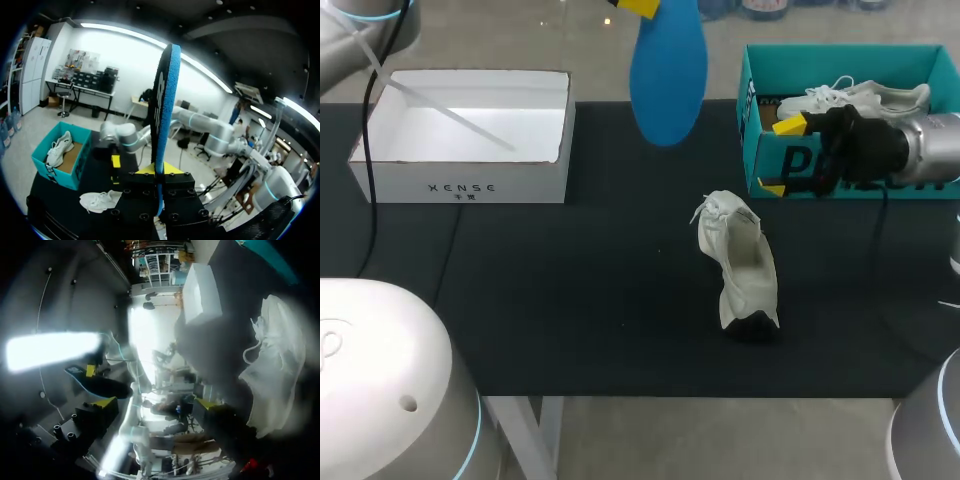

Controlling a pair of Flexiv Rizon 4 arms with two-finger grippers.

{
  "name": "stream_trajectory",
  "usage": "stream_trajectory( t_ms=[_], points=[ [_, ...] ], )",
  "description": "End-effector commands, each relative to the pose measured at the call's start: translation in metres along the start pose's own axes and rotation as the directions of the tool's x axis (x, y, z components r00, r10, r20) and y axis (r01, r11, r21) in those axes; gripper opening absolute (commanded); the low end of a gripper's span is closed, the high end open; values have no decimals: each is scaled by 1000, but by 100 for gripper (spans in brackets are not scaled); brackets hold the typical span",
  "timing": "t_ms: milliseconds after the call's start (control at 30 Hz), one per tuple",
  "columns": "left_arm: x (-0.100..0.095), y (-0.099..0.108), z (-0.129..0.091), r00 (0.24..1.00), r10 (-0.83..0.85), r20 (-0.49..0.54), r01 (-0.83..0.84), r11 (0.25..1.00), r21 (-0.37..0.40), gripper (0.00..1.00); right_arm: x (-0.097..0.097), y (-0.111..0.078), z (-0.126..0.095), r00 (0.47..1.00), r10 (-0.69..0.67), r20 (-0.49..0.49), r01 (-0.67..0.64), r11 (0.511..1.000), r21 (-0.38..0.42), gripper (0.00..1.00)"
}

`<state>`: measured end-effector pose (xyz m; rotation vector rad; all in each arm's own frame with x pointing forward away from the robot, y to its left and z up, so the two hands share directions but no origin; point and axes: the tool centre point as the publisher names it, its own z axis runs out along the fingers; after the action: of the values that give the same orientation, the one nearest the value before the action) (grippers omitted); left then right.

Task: Take the shoe out of the shoebox, open the shoe tongue, remove and reinsert the insole, then place the shoe into the shoebox

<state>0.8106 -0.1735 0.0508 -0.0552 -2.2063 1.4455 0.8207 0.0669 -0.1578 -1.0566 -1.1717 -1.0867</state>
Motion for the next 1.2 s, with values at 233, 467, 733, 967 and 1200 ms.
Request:
stream_trajectory(
  t_ms=[233, 467, 733, 967, 1200],
  points=[
    [1, 1, 0, 1000, 0, 3, 0, 1000, -1, 0, 22, -17, 53, 995, 87, 42, -81, 989, -120, 100],
    [1, 1, 0, 1000, 0, 3, 0, 1000, -1, 0, 27, -21, 79, 991, 115, 65, -106, 985, -134, 100],
    [1, 1, 0, 1000, 0, 3, 0, 1000, -1, 0, 28, -20, 78, 987, 140, 84, -127, 981, -148, 100],
    [1, 1, 0, 1000, 0, 3, 0, 1000, -1, 0, 28, -20, 78, 987, 140, 84, -127, 981, -148, 100],
    [1, 1, 0, 1000, 0, 3, 0, 1000, -1, 0, 28, -20, 78, 987, 140, 84, -127, 981, -148, 100]
  ],
)
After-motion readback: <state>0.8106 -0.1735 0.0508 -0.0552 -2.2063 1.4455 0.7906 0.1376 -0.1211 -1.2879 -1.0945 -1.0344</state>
